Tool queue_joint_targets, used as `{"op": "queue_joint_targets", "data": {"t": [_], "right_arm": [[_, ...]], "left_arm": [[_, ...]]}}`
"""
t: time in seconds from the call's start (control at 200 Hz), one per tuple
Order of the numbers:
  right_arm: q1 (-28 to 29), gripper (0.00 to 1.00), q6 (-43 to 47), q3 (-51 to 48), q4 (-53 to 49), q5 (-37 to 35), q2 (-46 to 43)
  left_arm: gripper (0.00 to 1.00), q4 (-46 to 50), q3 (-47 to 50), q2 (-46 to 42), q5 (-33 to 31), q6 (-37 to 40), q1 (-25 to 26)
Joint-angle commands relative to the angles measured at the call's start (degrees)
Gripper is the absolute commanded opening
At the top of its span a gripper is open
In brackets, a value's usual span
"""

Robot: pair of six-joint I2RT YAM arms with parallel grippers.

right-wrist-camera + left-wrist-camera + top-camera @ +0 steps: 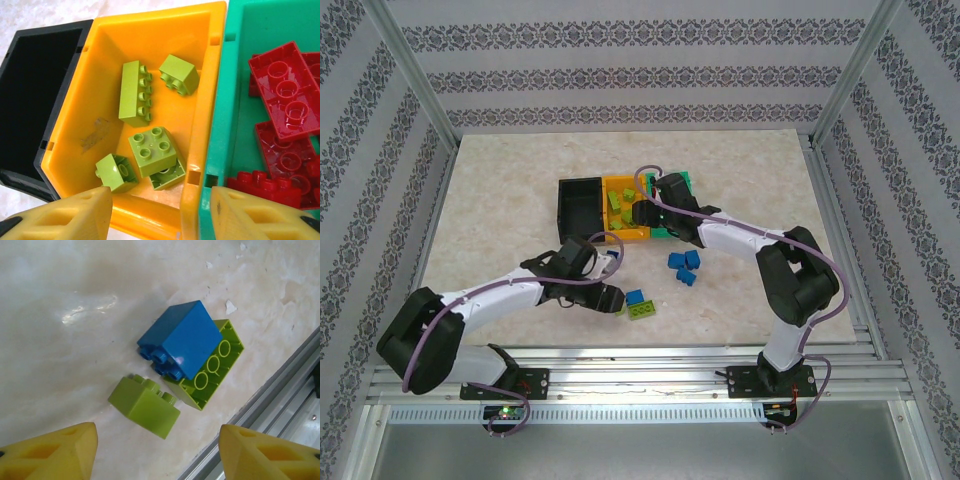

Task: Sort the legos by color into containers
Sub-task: Pick up the lego from the middle-left of the table.

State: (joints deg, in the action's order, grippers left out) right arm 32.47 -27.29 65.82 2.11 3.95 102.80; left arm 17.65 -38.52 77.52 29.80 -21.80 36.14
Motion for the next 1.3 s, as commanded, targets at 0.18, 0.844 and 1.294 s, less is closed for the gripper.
{"op": "queue_joint_targets", "data": {"t": [0.18,0.844,1.294], "right_arm": [[0.6,0.55,-1.6,-0.4,1.3,0.4,-2.5],[0.8,0.56,-2.5,-1.7,1.8,-0.3,-3.9],[0.8,0.56,-2.5,-2.3,2.0,-0.6,-4.6]], "left_arm": [[0.63,5.7,-5.2,4.8,-5.4,6.9,3.7],[0.61,6.1,-8.1,10.6,-13.7,5.9,7.3],[0.41,6.1,-8.8,11.2,-14.2,6.0,7.9]]}}
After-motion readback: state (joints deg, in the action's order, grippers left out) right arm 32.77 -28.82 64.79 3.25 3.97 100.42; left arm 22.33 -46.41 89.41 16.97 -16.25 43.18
